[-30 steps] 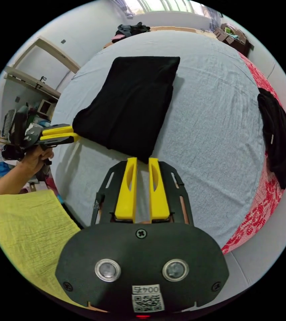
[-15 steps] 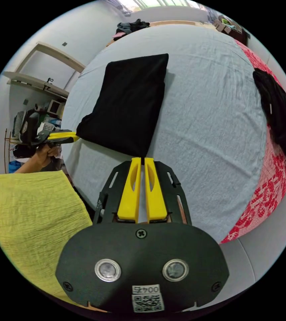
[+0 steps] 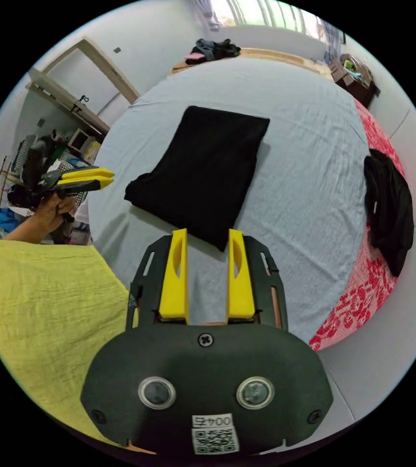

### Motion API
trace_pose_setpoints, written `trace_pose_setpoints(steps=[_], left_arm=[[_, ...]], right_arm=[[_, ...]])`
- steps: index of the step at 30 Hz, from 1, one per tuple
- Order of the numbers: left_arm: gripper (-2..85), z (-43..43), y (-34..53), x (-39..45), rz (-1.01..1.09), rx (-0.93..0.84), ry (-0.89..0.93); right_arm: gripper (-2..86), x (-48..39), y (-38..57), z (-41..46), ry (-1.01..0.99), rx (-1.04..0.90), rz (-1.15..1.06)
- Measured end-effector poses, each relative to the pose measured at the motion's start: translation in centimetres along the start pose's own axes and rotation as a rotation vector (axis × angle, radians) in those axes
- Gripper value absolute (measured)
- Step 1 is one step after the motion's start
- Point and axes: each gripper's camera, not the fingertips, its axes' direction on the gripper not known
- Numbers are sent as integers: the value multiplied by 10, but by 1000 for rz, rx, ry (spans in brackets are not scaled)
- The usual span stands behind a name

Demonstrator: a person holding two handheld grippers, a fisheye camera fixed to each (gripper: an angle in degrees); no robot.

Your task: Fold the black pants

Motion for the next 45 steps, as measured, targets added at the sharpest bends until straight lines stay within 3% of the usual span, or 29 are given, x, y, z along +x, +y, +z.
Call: trace_pose_setpoints(steps=[4, 8, 20, 22, 24, 26, 29, 37, 41, 45], left_arm=[[43, 19, -24, 23, 66, -22, 27], [22, 72, -28, 30, 100, -255, -109], [7, 82, -20, 28, 71, -144, -81], [7, 83, -24, 27, 65, -154, -82], [7, 84, -30, 26, 68, -169, -92], [7, 85, -34, 25, 75, -178, -100], [7, 85, -41, 21, 74, -188, -100], [7, 82, -66, 4, 80, -220, -108], [6, 78, -80, -8, 77, -223, -114], [7, 70, -94, -26, 59, -212, -110]], right_arm=[[83, -2, -10, 21, 22, -42, 8], [78, 2, -8, 45, 114, -155, -33], [48, 78, 25, 21, 51, 13, 56], [63, 108, 20, 3, -62, 95, 126], [82, 152, 9, -9, -271, 165, 235], [98, 217, -10, -7, -603, 224, 388], [112, 283, -31, 15, -854, 257, 575], [111, 346, -68, 78, -919, 83, 742], [51, 346, -88, 95, -943, 80, 719], [23, 344, -104, 105, -768, 82, 744]])
